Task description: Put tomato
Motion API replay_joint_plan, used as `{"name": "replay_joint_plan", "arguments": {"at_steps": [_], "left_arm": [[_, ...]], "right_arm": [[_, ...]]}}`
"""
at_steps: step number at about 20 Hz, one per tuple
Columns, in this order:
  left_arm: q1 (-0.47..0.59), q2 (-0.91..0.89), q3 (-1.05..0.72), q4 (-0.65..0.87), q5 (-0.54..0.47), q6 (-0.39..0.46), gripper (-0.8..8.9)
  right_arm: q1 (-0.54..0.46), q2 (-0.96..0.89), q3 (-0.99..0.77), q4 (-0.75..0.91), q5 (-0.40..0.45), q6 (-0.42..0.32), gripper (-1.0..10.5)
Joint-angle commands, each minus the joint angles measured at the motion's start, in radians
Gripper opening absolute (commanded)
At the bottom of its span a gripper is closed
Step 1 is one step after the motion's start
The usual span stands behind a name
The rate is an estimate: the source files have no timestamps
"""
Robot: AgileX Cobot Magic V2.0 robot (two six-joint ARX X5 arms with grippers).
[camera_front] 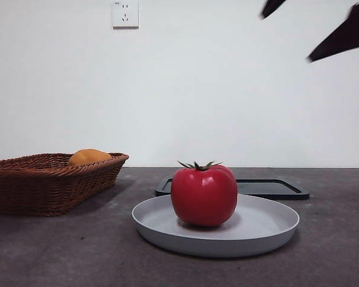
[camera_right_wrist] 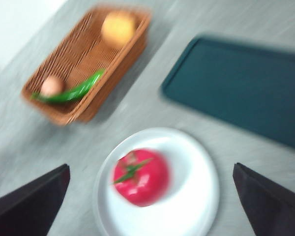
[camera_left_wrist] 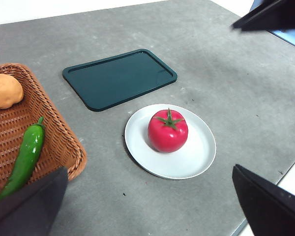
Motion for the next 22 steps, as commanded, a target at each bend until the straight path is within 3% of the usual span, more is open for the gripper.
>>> {"name": "replay_joint_plan", "arguments": {"at_steps": [1,4,8,11,19,22], "left_arm": [[-0.003,0.004,0.011,0.011,0.004,-0.005,6.88],[-0.003,0.004,0.011,0.011,0.004,-0.005,6.88],[-0.003,0.004,0.011,0.011,0.005,-0.005,6.88],[-0.003,0.004,0.011,0.011,0.005,-0.005,6.88],[-0.003,0.004,0.011,0.011,0.004,-0.005,6.88],[-0.003,0.004,0.011,0.011,0.004,-0.005,6.88]], "right_arm": [[0.106,0.119,0.051,0.006,0.064,0.023,7.2],[0.229,0.291,0.111,0.006,0.205,0.023,7.2],[0.32,0.471,0.173,0.01,0.266,0.024,7.2],[0.366,0.555,0.186,0.017,0.357,0.028,7.2],[0.419,0.707,0.186,0.005,0.412,0.047,7.1],[0.419,0.722,0.186,-0.01,0.412,0.05,4.1]]}}
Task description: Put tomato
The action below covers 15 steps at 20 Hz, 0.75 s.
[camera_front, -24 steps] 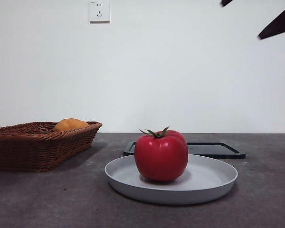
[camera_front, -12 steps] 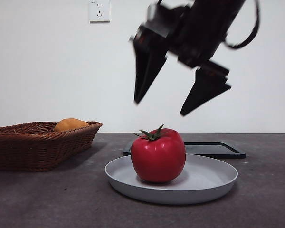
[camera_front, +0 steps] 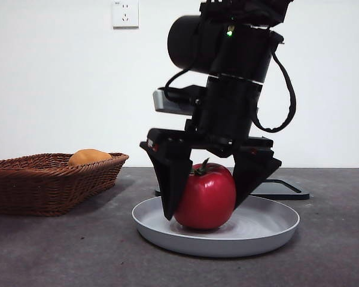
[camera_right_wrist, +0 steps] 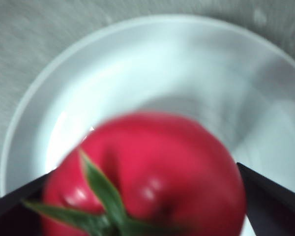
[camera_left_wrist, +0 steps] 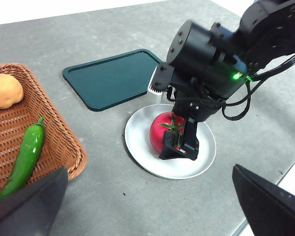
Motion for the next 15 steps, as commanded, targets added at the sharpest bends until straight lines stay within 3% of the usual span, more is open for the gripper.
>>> {"name": "replay_joint_plan", "arguments": {"at_steps": [1,4,9,15], "left_arm": [[-0.003,0.004,0.011,0.011,0.004,-0.005,6.88],[-0.003,0.004,0.011,0.011,0.004,-0.005,6.88],[-0.003,0.004,0.011,0.011,0.005,-0.005,6.88],[-0.003,0.004,0.011,0.011,0.004,-0.005,6.88]], "right_arm": [[0.011,0.017,0.02,0.006,0.004,0.014,3.1],[0.002,0.016,0.042,0.004,0.005,0.005,1.7],[-0.076,0.046,0.205,-0.053,0.047,-0.062,1.6],[-0.254,0.299,0.607,-0.191,0.045,-0.141,1.6]]}}
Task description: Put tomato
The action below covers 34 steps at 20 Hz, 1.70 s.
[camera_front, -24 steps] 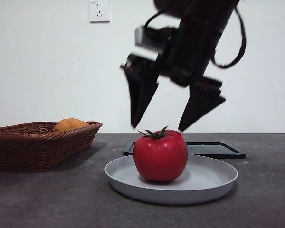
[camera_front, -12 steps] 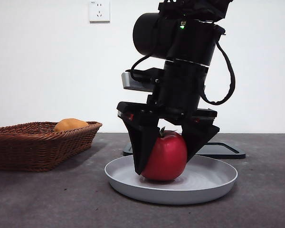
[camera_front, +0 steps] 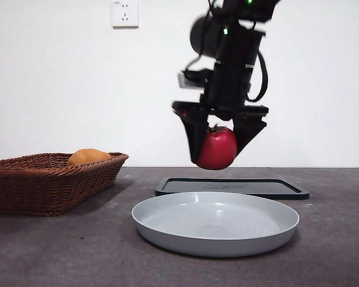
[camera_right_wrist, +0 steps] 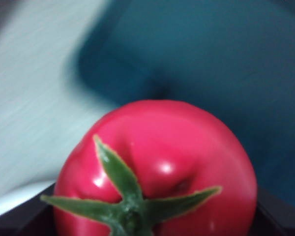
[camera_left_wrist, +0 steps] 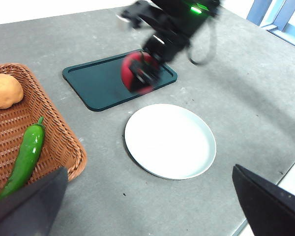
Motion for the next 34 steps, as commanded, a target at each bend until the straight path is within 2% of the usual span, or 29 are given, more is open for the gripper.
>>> {"name": "replay_joint_plan", "arguments": {"at_steps": [1,5,14,15,16,17,18,20,24,26,30,32,34], "left_arm": [[-0.003,0.004,0.011,0.011,0.004,-0.005,6.88],[-0.003,0.004,0.011,0.011,0.005,-0.005,6.88],[-0.003,0.004,0.011,0.011,0.005,-0.005,6.88],[-0.003,0.004,0.011,0.011,0.004,-0.005,6.88],[-0.003,0.004,0.011,0.011,0.004,-0.005,6.88],[-0.003,0.004,0.011,0.011,0.004,-0.005,6.88],[-0.003,0.004,0.011,0.011,0.005,-0.005,6.88],[-0.003,0.004,0.011,0.011,0.004,-0.005,6.88],[-0.003,0.004,0.011,0.011,0.004,-0.005,6.88],[-0.003,0.004,0.011,0.011,0.005,-0.005,6.88],[-0.003,0.004,0.011,0.011,0.004,-0.005,6.88],[-0.003,0.004,0.011,0.011,0.004,-0.005,6.88],[-0.003,0.004,0.011,0.011,0.005,-0.005,6.88]], "right_arm": [[-0.046,0.127,0.183,-0.029,-0.002,-0.033,1.6],[-0.112,0.275,0.371,-0.05,-0.058,-0.014,1.6],[-0.136,0.357,0.388,-0.071,-0.102,-0.018,1.6],[-0.136,0.357,0.388,-0.071,-0.102,-0.018,1.9],[-0.136,0.357,0.391,-0.072,-0.102,-0.018,3.2],[-0.137,0.357,0.401,-0.08,-0.101,-0.017,5.1],[-0.137,0.357,0.42,-0.096,-0.1,-0.018,6.6],[-0.14,0.356,0.51,-0.176,-0.099,-0.018,7.0],[-0.149,0.329,0.808,-0.513,-0.087,-0.015,7.0],[-0.156,0.27,0.853,-0.649,-0.012,-0.015,7.0],[-0.169,0.117,0.781,-0.662,0.059,-0.027,6.9],[-0.174,0.016,0.653,-0.662,0.068,-0.028,6.9],[-0.174,-0.099,0.475,-0.662,0.135,-0.028,6.9]]}}
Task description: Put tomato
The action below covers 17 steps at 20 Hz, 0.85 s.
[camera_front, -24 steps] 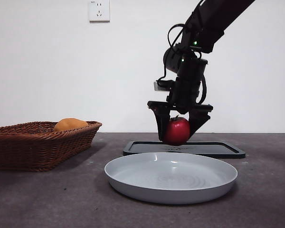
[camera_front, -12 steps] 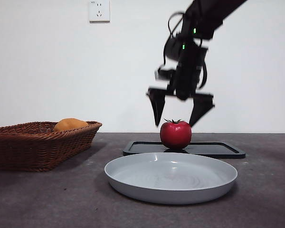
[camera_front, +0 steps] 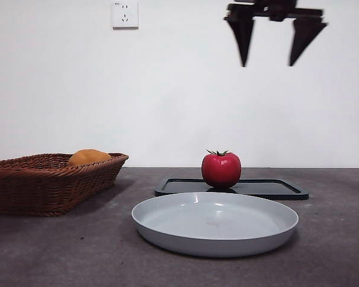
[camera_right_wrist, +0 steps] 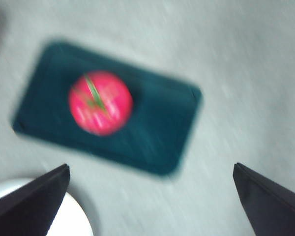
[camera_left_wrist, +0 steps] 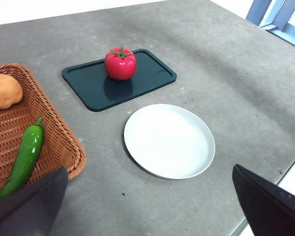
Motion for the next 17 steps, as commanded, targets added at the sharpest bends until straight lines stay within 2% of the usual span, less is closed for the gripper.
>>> {"name": "replay_joint_plan", "arguments": {"at_steps": [1,4,8,10,14,17], "left_arm": [[-0.003,0.004,0.011,0.011,0.005,-0.005,6.88],[-0.003,0.004,0.011,0.011,0.005,-0.005,6.88],[-0.003,0.004,0.011,0.011,0.005,-0.005,6.88],[-0.003,0.004,0.011,0.011,0.005,-0.005,6.88],[-0.003,0.004,0.011,0.011,0.004,-0.005,6.88],[-0.003,0.004,0.011,0.011,0.005,-0.005,6.88]], "right_arm": [[0.004,-0.105,-0.187,-0.076,0.072,-0.008,6.9],[0.002,-0.325,-0.528,0.098,0.087,-0.008,6.9],[0.008,-0.636,-0.95,0.372,-0.022,-0.008,6.9],[0.022,-0.788,-1.128,0.491,-0.047,-0.008,6.9],[0.054,-1.07,-1.403,0.663,-0.123,-0.008,6.9],[0.084,-1.244,-1.517,0.692,-0.13,0.012,6.9]]}}
